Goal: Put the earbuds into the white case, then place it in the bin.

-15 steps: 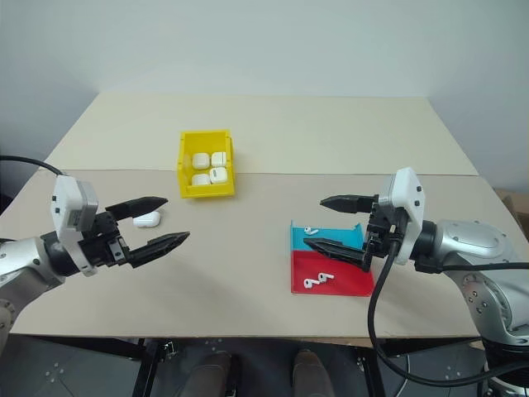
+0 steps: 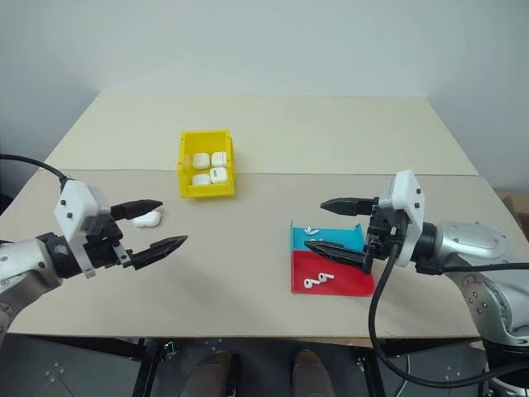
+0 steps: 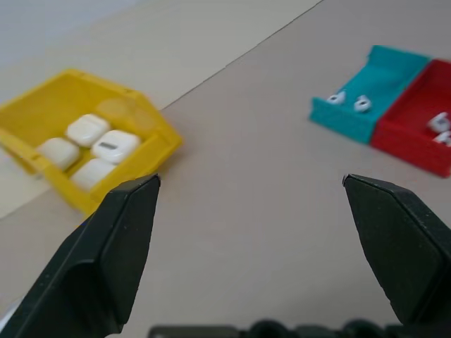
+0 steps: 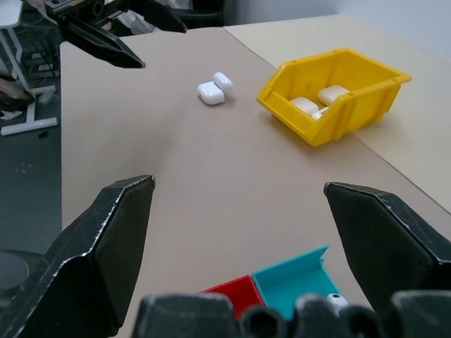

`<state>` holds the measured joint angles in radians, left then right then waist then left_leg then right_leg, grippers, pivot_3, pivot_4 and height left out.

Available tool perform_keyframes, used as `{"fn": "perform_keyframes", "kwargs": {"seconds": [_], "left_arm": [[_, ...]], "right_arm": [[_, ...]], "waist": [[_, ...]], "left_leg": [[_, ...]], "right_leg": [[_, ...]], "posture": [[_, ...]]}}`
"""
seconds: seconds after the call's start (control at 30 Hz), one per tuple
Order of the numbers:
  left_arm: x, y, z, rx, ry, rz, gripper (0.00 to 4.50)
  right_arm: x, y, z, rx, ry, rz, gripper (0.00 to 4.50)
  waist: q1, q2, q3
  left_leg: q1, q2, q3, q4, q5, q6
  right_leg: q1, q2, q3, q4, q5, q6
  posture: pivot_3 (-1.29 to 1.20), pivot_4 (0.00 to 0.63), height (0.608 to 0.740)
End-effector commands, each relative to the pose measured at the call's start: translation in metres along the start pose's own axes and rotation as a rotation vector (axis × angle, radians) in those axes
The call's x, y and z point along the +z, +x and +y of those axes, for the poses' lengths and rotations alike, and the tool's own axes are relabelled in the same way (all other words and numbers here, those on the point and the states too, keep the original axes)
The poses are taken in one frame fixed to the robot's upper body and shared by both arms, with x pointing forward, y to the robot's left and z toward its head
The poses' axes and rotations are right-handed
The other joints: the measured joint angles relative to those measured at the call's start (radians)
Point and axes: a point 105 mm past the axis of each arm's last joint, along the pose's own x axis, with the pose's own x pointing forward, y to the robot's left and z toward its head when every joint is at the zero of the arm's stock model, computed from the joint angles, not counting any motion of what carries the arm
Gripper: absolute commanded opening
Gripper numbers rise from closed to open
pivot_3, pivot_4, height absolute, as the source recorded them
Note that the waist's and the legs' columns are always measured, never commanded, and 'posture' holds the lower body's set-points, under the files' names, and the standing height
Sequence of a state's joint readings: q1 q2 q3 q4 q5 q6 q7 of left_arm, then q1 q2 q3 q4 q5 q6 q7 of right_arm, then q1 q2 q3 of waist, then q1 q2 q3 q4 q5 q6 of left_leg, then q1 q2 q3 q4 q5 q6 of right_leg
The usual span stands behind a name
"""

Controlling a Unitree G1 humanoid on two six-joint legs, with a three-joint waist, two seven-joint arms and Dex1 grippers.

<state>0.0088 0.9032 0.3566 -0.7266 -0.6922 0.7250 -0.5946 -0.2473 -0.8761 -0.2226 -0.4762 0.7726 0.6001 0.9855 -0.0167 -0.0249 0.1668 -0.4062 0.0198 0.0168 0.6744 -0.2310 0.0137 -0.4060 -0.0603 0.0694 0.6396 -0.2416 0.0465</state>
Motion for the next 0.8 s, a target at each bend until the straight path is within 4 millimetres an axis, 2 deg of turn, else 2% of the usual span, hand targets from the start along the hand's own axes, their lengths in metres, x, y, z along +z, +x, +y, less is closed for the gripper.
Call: {"fn": "perform_keyframes", "kwargs": {"seconds": [0.03,0.2,0.3,0.37,0.47,0.57,0.73,0.8], "left_arm": [[-0.001,-0.004,-0.003,0.036,0.023,0.066,4.50],[-0.015,-0.006,0.007,0.018,-0.080,0.301,4.50],[-0.020,0.000,0.033,0.122,-0.251,0.425,4.50],[-0.018,0.005,0.044,0.170,-0.318,0.446,4.50],[-0.019,0.013,0.076,0.283,-0.483,0.429,4.50],[-0.021,0.018,0.098,0.402,-0.542,0.471,4.50],[-0.011,0.023,0.117,0.564,-0.585,0.445,4.50],[-0.015,0.025,0.121,0.620,-0.602,0.499,4.50]], "right_arm": [[0.011,-0.005,-0.002,0.000,-0.047,0.002,4.48],[0.008,-0.007,-0.001,0.009,-0.046,0.021,4.48],[0.008,-0.005,-0.001,0.010,-0.044,0.022,4.48],[0.007,-0.004,0.000,0.011,-0.043,0.022,4.48],[0.006,-0.003,0.000,0.007,-0.045,0.028,4.48],[0.006,-0.003,0.001,0.004,-0.043,0.027,4.48],[0.005,-0.002,0.000,0.001,-0.041,0.029,4.48],[0.005,-0.002,0.000,0.000,-0.040,0.030,4.48]], "waist": [[0.001,0.000,0.000],[0.008,-0.001,0.001],[0.009,-0.001,0.001],[0.004,-0.002,0.001],[-0.001,-0.003,0.001],[-0.002,-0.004,0.002],[0.004,-0.004,0.002],[0.005,-0.005,0.003]], "left_leg": [[0.000,0.000,0.000,0.000,0.000,0.000],[0.000,0.000,-0.001,0.000,0.000,0.000],[0.001,-0.001,-0.001,0.001,0.000,0.000],[0.001,-0.001,-0.002,0.001,0.000,0.000],[0.000,-0.001,-0.006,0.000,0.000,0.000],[-0.001,-0.001,-0.009,0.000,-0.001,0.000],[-0.001,-0.003,-0.011,0.000,-0.001,0.000],[-0.002,-0.003,-0.012,0.000,0.000,-0.001]], "right_leg": [[0.000,0.000,0.000,0.000,0.000,0.000],[0.000,0.000,-0.002,0.001,-0.001,0.000],[0.001,0.000,-0.002,0.001,-0.004,0.005],[0.001,0.001,-0.002,0.001,-0.005,0.008],[0.000,0.000,-0.001,0.002,-0.002,0.003],[-0.001,0.000,-0.001,0.003,-0.002,0.002],[-0.001,-0.002,-0.001,0.003,-0.002,0.003],[-0.001,-0.003,-0.002,0.003,-0.002,0.003]], "posture": [[0.00,0.150,0.740],[0.00,0.150,0.740],[0.00,0.150,0.740],[0.00,0.150,0.740],[0.00,0.150,0.740],[0.00,0.150,0.740],[0.00,0.150,0.740],[0.00,0.150,0.740]]}}
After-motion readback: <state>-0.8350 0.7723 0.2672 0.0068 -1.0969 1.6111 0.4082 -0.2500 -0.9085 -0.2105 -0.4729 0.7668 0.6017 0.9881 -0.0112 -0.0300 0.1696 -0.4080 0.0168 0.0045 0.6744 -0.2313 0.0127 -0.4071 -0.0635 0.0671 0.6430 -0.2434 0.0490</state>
